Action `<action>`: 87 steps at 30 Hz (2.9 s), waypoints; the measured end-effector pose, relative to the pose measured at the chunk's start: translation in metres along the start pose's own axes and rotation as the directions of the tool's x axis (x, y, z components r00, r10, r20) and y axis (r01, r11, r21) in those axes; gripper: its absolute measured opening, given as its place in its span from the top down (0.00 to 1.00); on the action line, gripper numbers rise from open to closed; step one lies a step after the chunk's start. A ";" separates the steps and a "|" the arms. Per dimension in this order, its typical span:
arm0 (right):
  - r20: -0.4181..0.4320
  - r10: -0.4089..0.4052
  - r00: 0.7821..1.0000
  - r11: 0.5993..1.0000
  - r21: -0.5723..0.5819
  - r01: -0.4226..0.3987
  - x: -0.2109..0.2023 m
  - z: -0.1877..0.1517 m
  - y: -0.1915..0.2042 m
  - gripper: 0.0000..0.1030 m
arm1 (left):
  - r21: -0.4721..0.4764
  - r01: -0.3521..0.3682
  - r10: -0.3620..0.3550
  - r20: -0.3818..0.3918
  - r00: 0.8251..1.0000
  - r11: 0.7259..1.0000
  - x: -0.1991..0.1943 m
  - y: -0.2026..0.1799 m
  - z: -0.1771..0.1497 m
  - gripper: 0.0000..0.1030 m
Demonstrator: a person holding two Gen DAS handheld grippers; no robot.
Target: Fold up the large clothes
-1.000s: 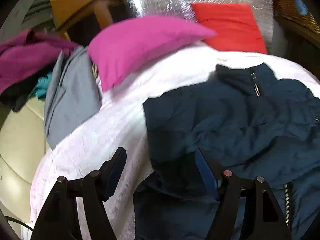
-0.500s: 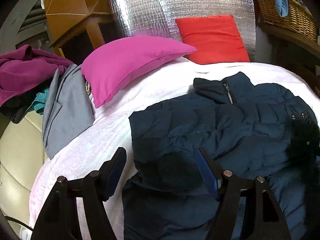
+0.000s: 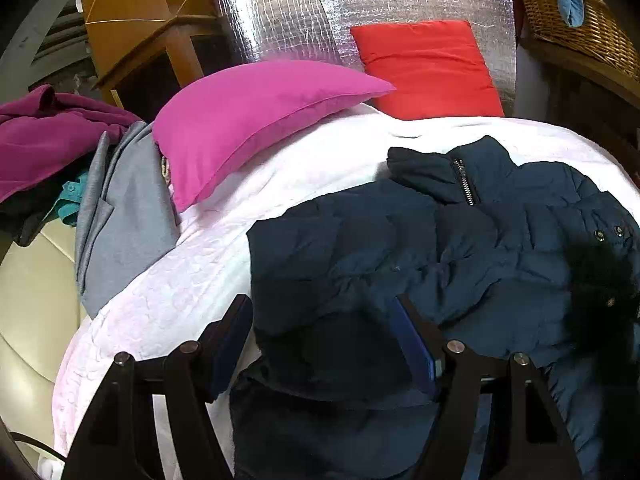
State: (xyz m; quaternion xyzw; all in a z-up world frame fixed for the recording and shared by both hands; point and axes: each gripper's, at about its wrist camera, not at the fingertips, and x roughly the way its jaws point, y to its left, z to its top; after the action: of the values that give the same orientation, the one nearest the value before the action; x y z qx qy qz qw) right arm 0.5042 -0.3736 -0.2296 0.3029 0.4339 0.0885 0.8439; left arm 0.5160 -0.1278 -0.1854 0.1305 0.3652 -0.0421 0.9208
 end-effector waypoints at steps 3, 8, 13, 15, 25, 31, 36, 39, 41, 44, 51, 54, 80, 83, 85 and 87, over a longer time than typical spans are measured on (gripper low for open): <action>-0.001 0.007 1.000 1.000 -0.006 -0.007 -0.002 0.003 0.000 0.64 | 0.008 0.000 0.000 0.005 1.000 1.000 0.002 -0.003 0.001 0.30; 0.055 0.081 0.995 0.996 -0.037 -0.079 -0.013 0.010 0.016 0.64 | 0.010 0.009 -0.009 0.005 1.000 1.000 0.005 -0.005 0.004 0.30; -0.019 0.014 1.000 0.999 -0.050 -0.015 0.019 0.006 0.022 0.64 | 0.016 0.019 -0.019 0.005 1.000 1.000 0.009 -0.008 0.005 0.30; -0.027 -0.003 1.000 0.999 -0.043 0.002 0.027 0.004 0.020 0.65 | 0.019 0.019 -0.019 -0.004 1.000 1.000 0.013 -0.008 0.005 0.30; 0.073 0.012 0.997 0.998 -0.060 -0.007 -0.023 0.018 0.016 0.65 | -0.039 0.017 -0.021 -0.100 0.995 0.999 0.040 0.009 0.001 0.30; 0.332 -0.122 0.935 0.983 0.170 0.068 -0.099 0.036 -0.054 0.24 | -0.223 0.031 -0.066 -0.153 0.986 0.974 0.056 0.058 0.000 0.28; 0.366 -0.167 0.916 0.917 0.398 0.008 -0.115 0.037 -0.127 0.24 | -0.446 0.084 -0.184 -0.185 0.965 0.891 0.078 0.097 -0.010 0.22; 0.316 -0.084 0.945 0.885 0.460 -0.076 -0.093 0.037 -0.152 0.24 | -0.503 0.132 -0.258 -0.189 0.948 0.854 0.089 0.100 -0.017 0.22; 0.254 -0.036 0.966 0.880 0.466 -0.090 -0.072 0.038 -0.155 0.24 | -0.521 0.151 -0.298 -0.211 0.931 0.840 0.096 0.096 -0.022 0.22; 0.207 -0.094 0.974 0.909 0.416 -0.001 -0.056 0.040 -0.143 0.55 | -0.504 0.156 -0.288 -0.195 0.938 0.849 0.096 0.092 -0.022 0.39; 0.282 -0.157 0.946 0.941 0.334 0.056 -0.077 0.045 -0.115 0.82 | -0.467 0.163 -0.294 -0.224 0.929 0.869 0.099 0.075 -0.021 0.58; 0.207 -0.222 0.953 0.919 0.372 0.133 -0.064 0.039 -0.129 0.77 | -0.451 0.136 -0.270 -0.247 0.931 0.882 0.097 0.075 -0.025 0.45; 0.104 0.174 0.979 0.827 0.525 -0.203 -0.023 -0.036 -0.049 0.25 | -0.733 0.363 -0.668 -0.167 0.725 0.576 0.058 0.058 -0.060 0.24; 0.179 0.153 0.972 0.802 0.552 -0.228 -0.022 -0.036 -0.056 0.25 | -0.764 0.372 -0.680 -0.118 0.724 0.528 0.062 0.067 -0.057 0.24; 0.218 0.130 0.967 0.812 0.537 -0.230 -0.020 -0.030 -0.059 0.25 | -0.791 0.372 -0.676 -0.069 0.734 0.485 0.067 0.078 -0.056 0.24; 0.246 0.112 0.963 0.807 0.542 -0.233 -0.017 -0.031 -0.065 0.30 | -0.819 0.373 -0.674 -0.023 0.738 0.437 0.071 0.092 -0.055 0.24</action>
State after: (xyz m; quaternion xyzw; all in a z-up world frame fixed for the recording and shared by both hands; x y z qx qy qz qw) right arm 0.4621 -0.4196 -0.2694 0.5852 0.3233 0.0013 0.7437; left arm 0.5472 -0.0234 -0.2531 -0.3925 0.5244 -0.1469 0.7412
